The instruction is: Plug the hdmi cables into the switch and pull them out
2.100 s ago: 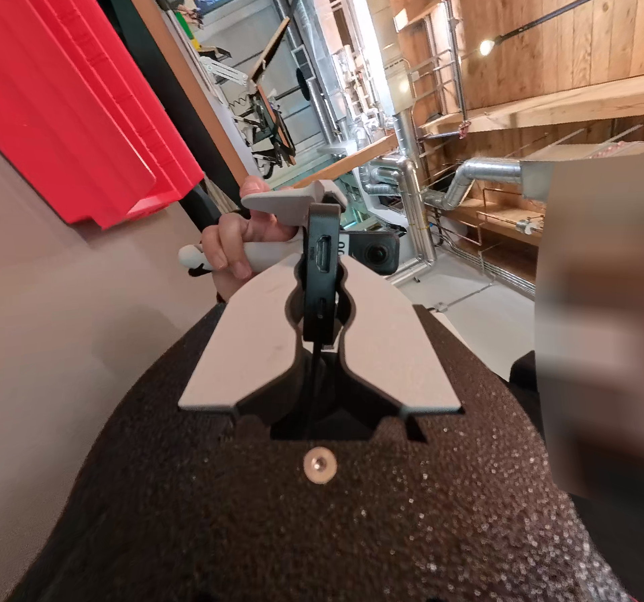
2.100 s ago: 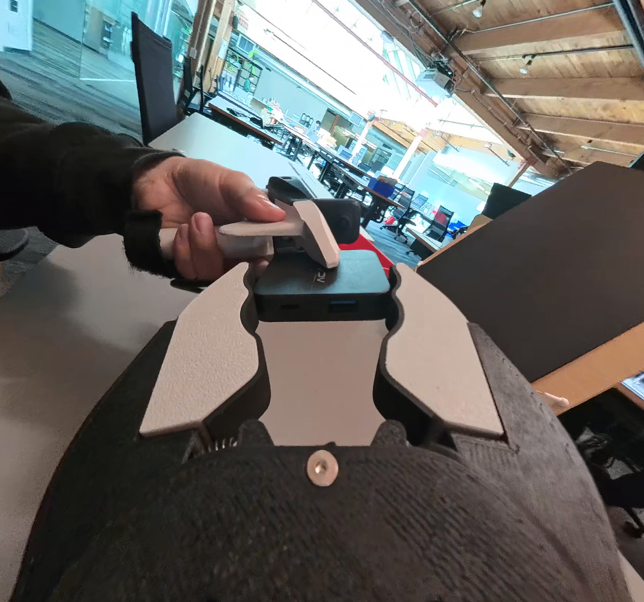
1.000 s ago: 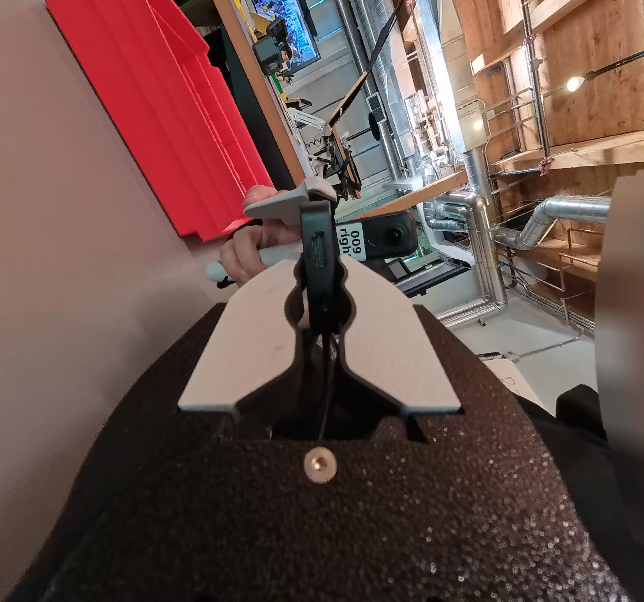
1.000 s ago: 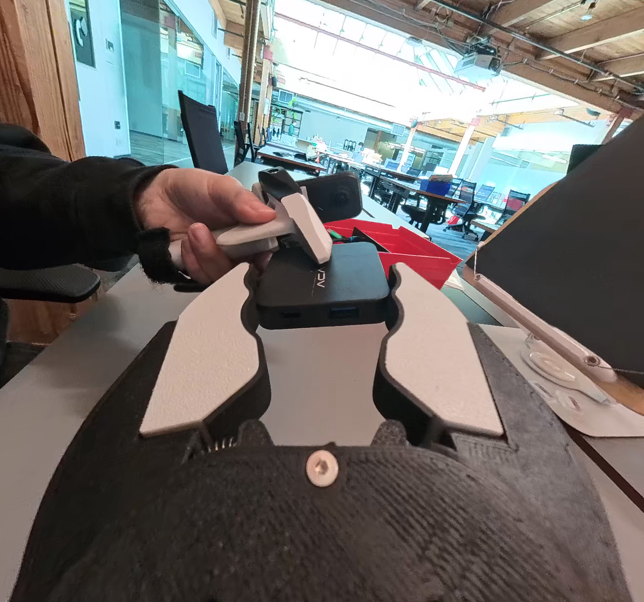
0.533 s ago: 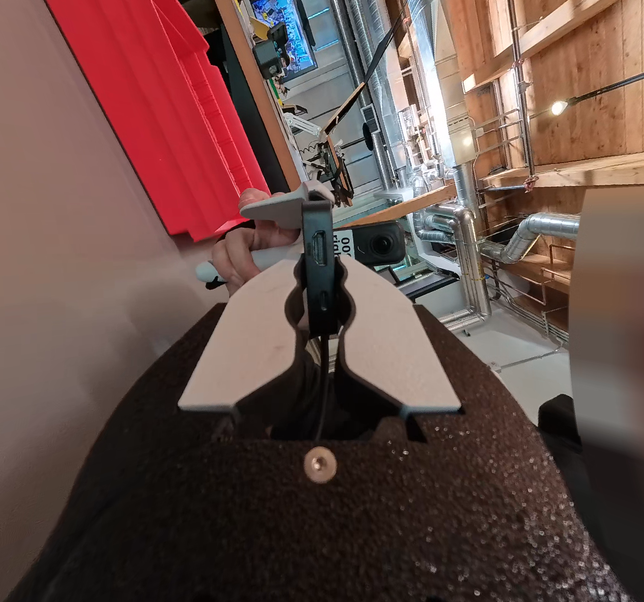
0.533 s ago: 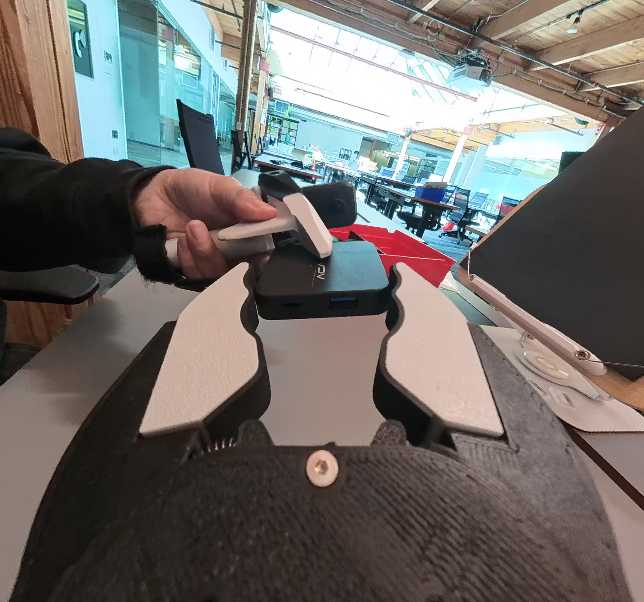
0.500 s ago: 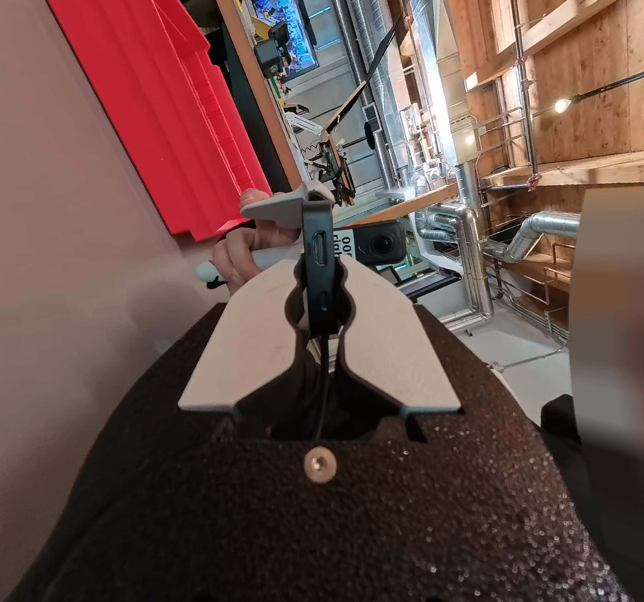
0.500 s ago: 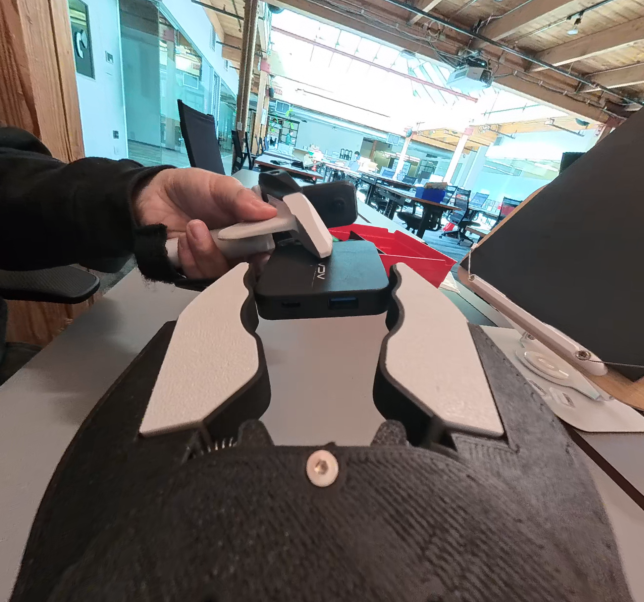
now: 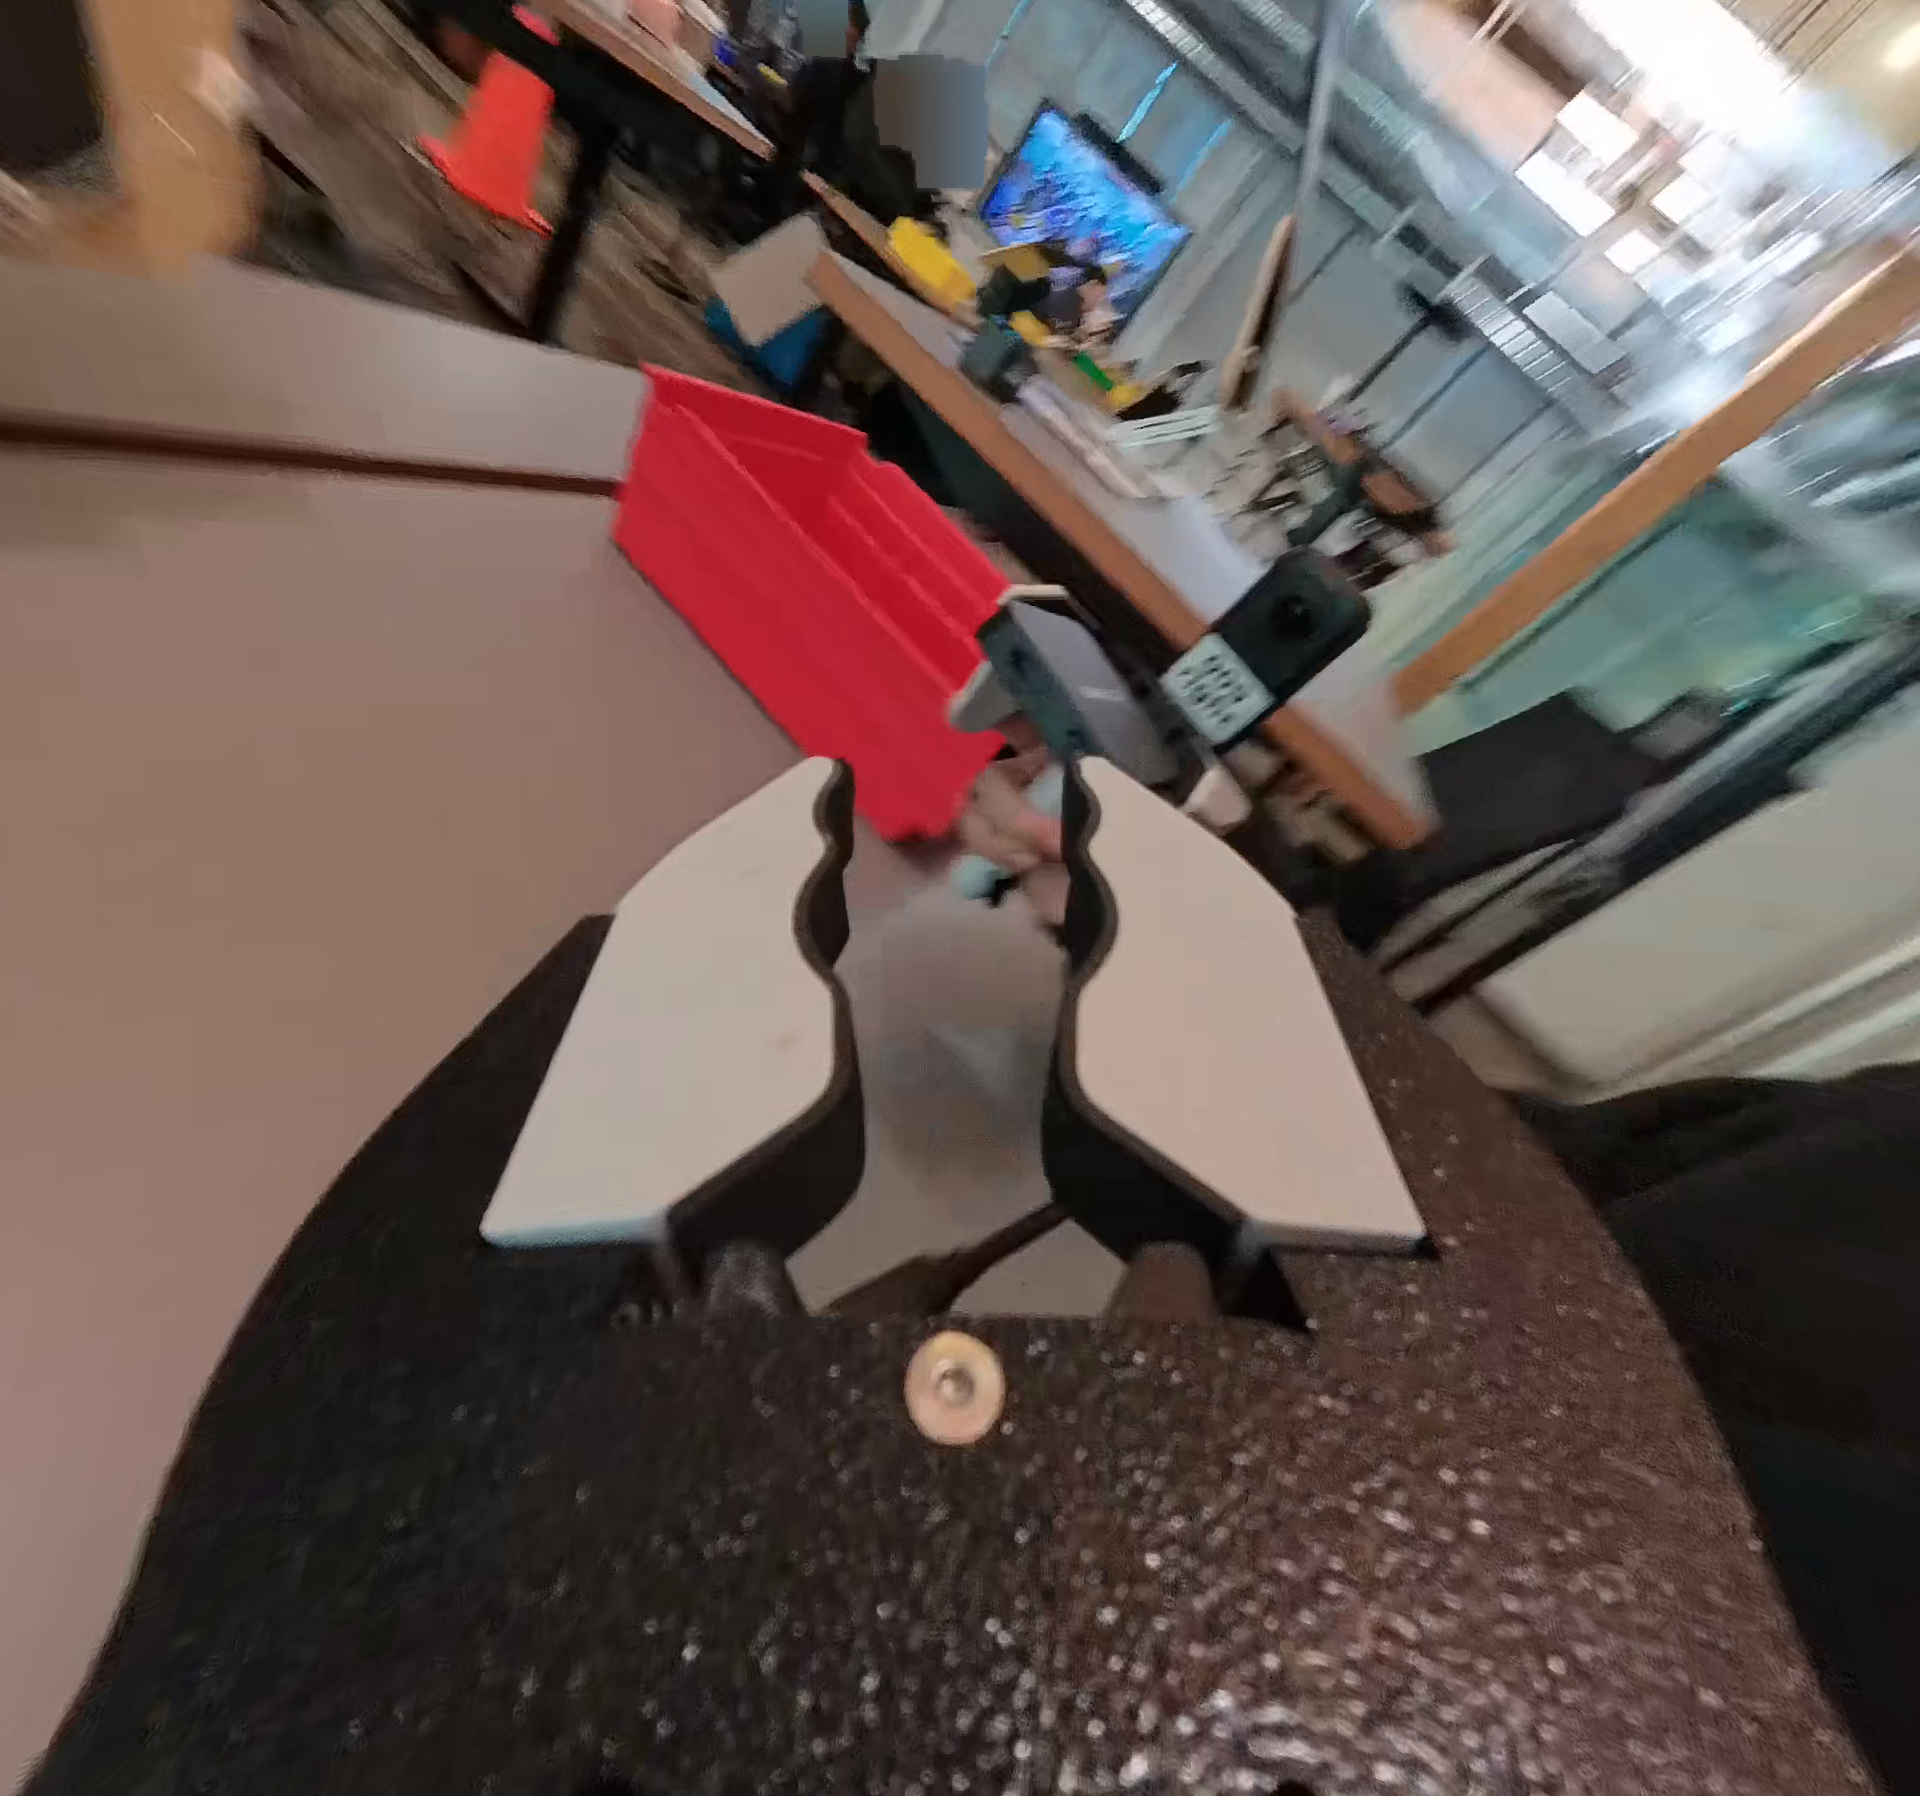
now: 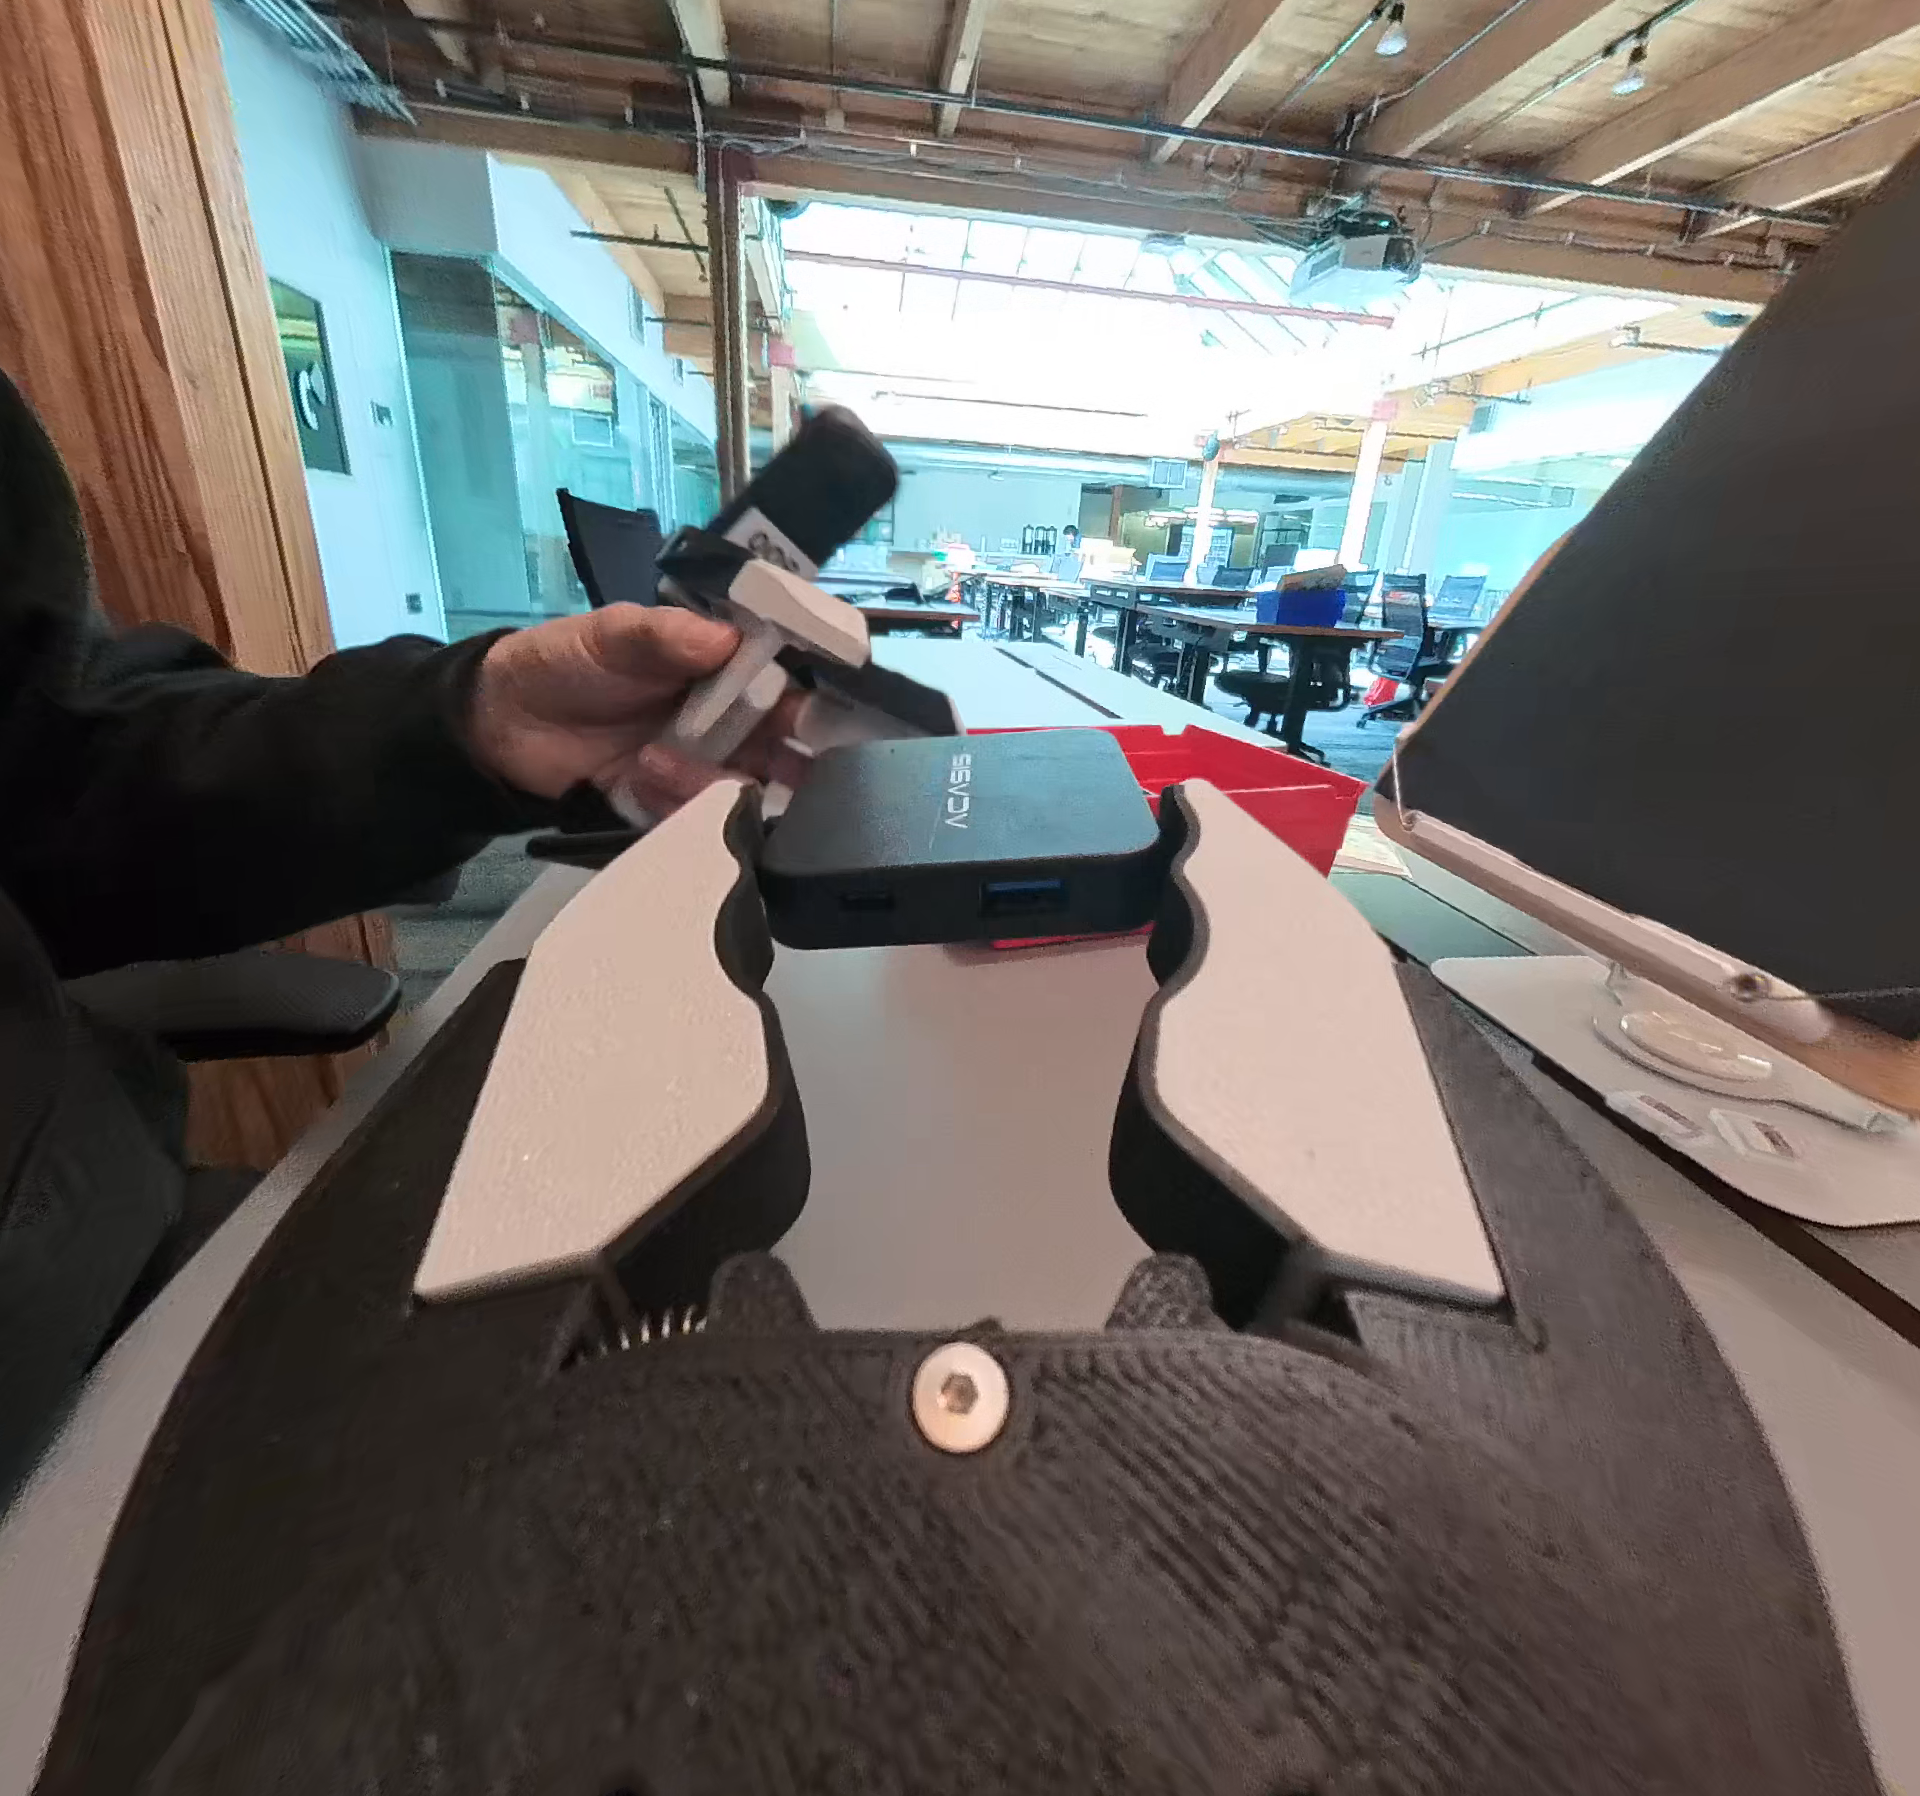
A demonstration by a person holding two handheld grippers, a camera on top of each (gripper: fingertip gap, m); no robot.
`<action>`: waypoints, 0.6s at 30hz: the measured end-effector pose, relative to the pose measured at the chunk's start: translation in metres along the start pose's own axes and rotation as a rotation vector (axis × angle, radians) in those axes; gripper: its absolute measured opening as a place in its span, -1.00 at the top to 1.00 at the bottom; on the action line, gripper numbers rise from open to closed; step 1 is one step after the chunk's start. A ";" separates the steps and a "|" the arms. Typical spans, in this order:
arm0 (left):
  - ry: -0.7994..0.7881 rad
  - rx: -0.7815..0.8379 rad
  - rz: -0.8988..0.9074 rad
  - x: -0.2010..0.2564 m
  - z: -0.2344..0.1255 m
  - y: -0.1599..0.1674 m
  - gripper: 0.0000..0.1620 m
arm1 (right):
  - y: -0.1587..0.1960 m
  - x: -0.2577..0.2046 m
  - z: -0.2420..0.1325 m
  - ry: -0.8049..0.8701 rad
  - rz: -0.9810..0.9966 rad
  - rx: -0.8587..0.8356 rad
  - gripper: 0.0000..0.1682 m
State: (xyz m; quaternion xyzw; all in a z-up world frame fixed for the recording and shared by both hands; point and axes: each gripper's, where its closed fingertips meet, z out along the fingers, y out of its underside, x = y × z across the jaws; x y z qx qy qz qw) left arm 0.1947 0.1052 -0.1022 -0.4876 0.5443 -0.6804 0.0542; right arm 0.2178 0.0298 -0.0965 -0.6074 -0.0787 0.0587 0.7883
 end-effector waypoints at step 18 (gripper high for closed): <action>-1.042 -0.500 -0.012 -0.260 -0.265 -0.079 0.51 | 0.006 -0.005 0.004 -0.033 0.007 0.006 0.14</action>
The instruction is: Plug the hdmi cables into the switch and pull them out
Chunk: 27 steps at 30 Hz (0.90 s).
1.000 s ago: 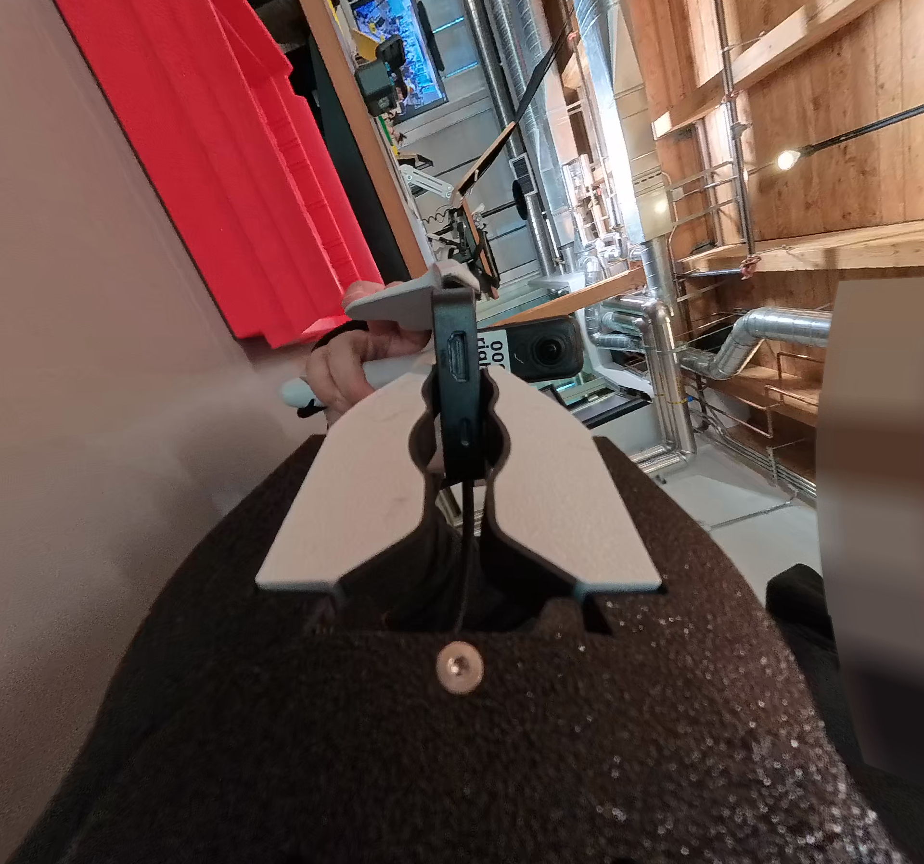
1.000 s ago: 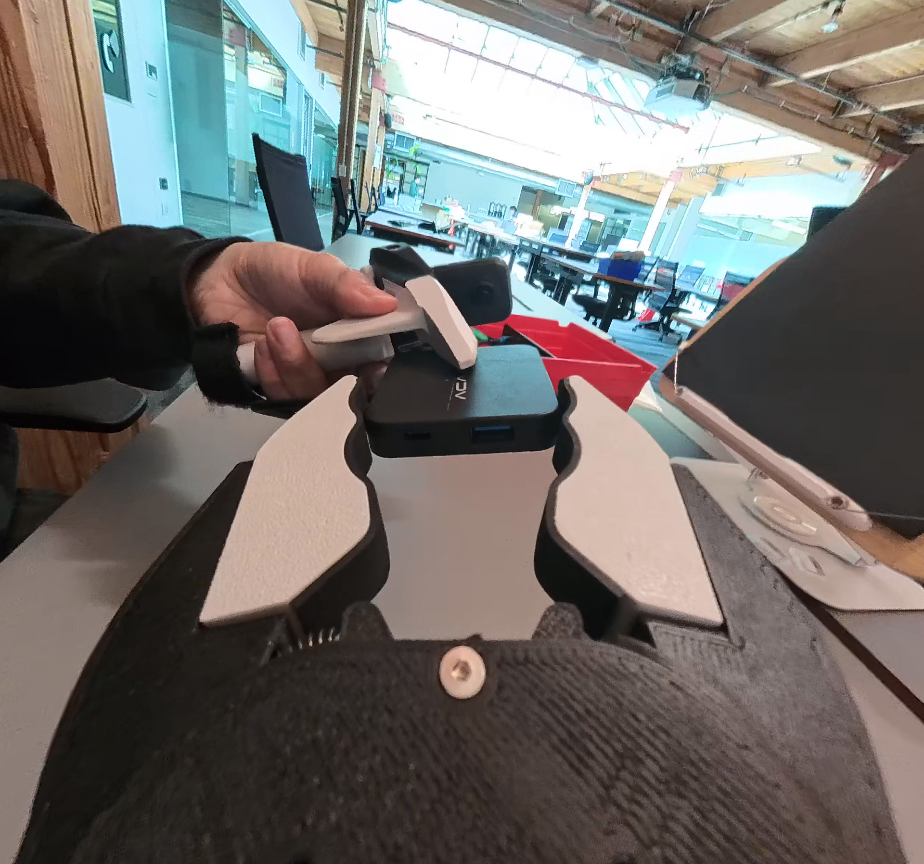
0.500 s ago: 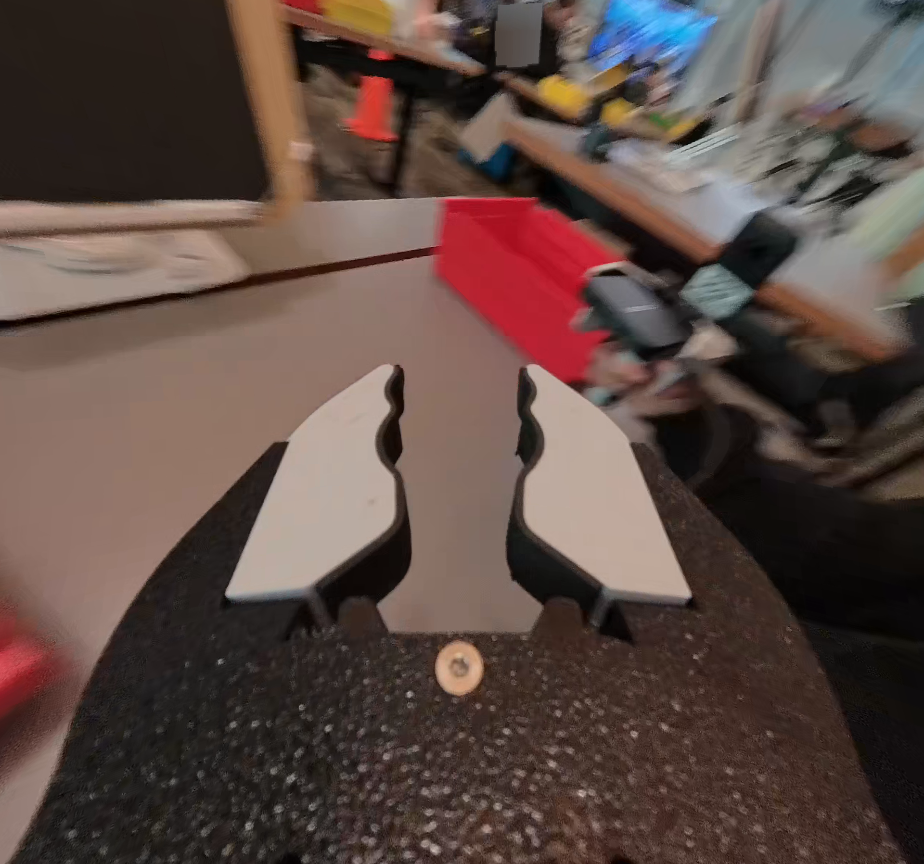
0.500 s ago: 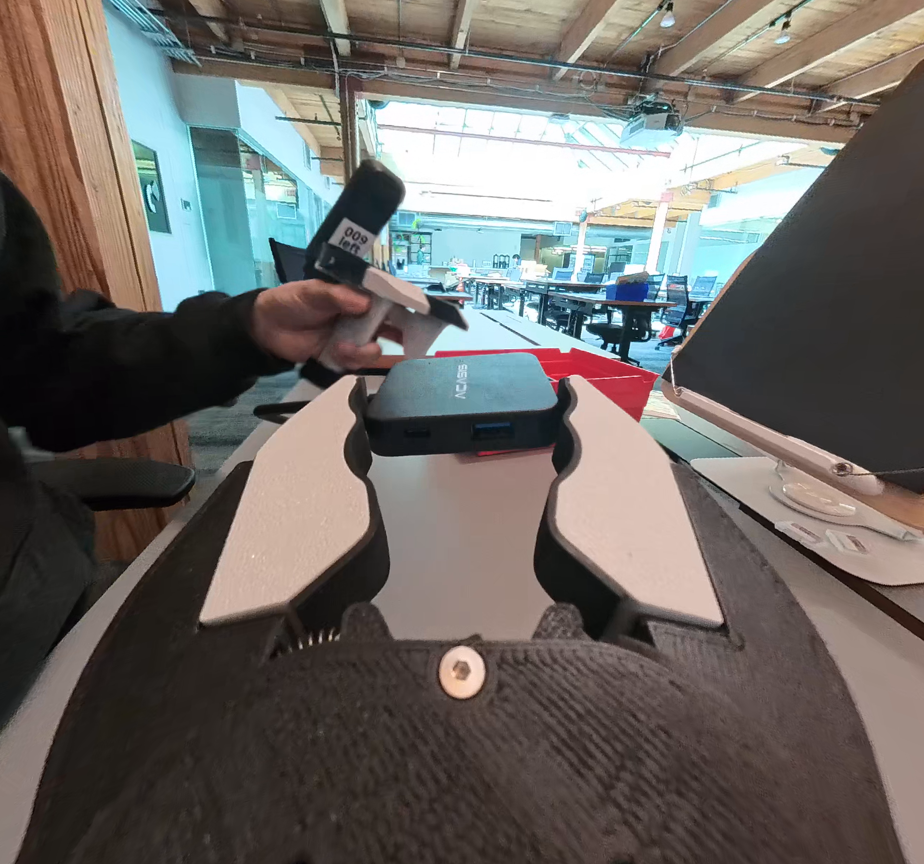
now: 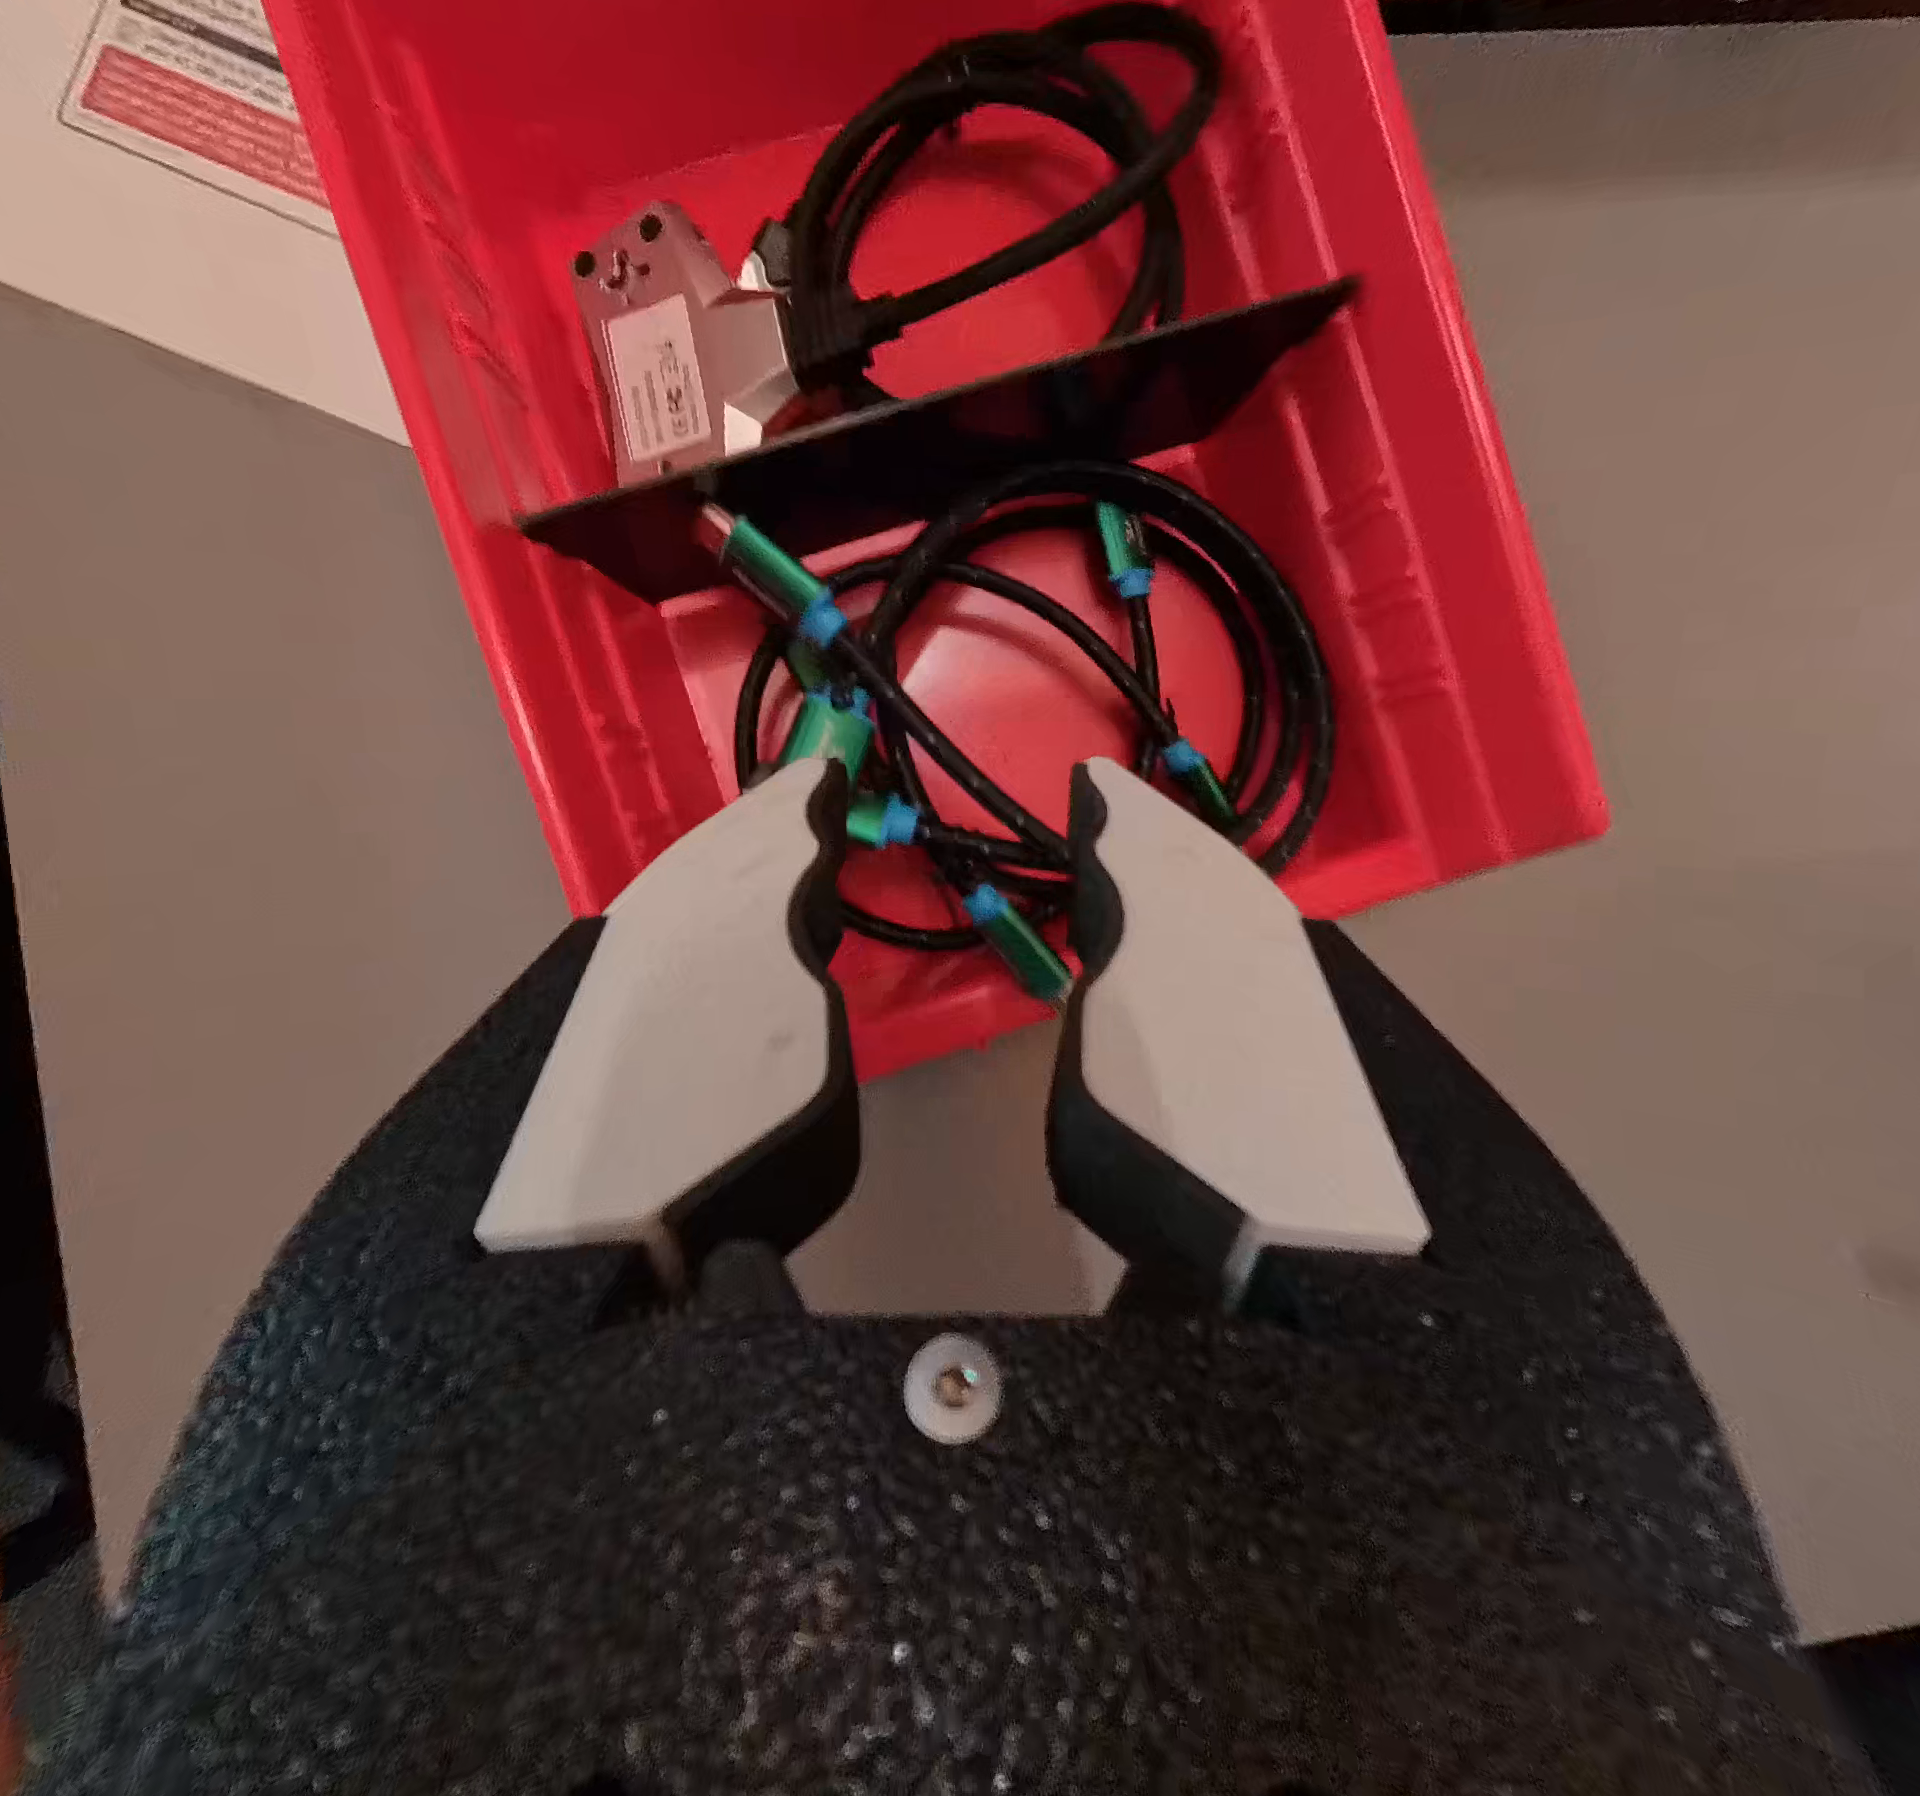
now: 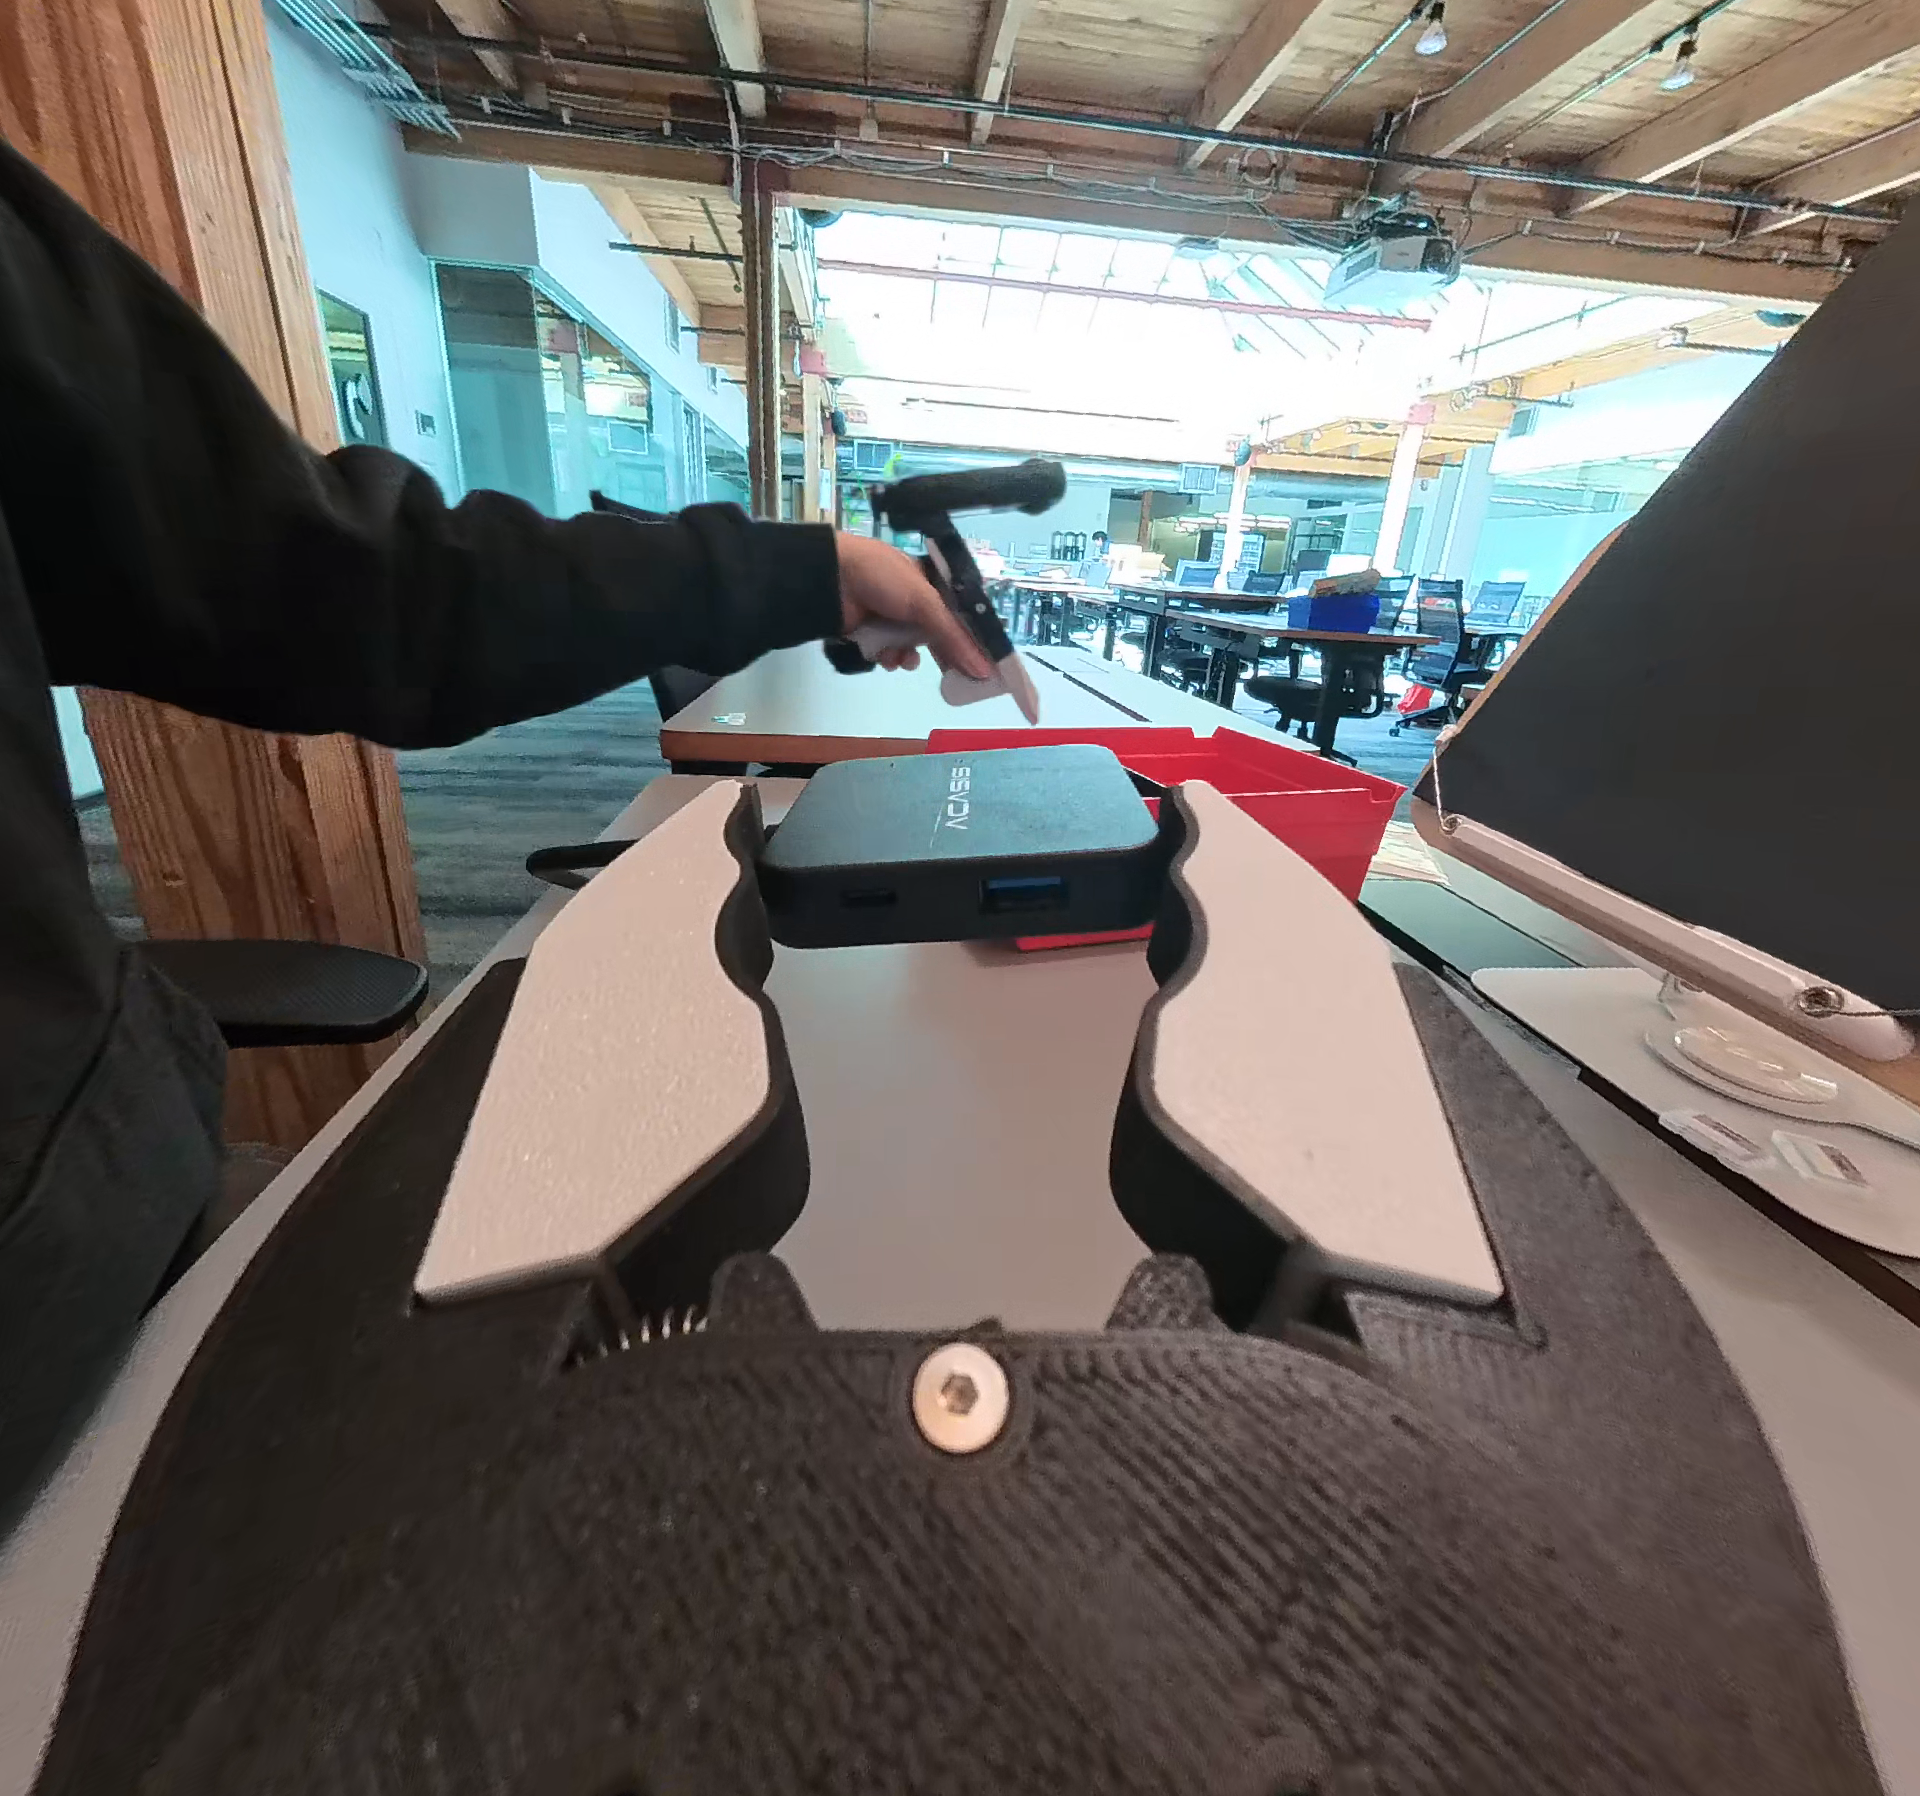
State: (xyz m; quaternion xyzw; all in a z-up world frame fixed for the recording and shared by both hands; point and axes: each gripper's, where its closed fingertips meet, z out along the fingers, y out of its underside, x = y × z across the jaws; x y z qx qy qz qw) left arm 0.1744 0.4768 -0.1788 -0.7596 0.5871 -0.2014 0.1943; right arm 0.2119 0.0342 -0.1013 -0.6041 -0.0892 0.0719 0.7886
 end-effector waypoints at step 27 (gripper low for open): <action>-0.079 0.484 0.700 0.081 -0.066 -0.068 0.81 | -0.005 -0.013 -0.001 -0.065 0.036 0.107 0.13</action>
